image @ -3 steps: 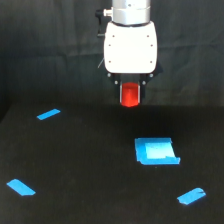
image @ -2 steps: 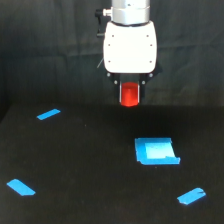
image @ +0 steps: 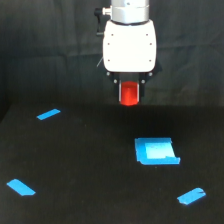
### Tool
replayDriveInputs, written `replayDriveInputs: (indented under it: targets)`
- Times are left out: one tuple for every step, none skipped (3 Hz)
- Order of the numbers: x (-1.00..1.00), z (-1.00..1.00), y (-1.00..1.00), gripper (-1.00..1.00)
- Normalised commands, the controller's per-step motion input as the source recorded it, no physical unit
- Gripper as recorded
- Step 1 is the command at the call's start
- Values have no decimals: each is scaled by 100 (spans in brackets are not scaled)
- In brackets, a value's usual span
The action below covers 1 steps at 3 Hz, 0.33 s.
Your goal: Pick up the red object from the table
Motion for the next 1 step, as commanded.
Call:
replayDriveInputs:
  targets:
    - [1,9,-5,-84]
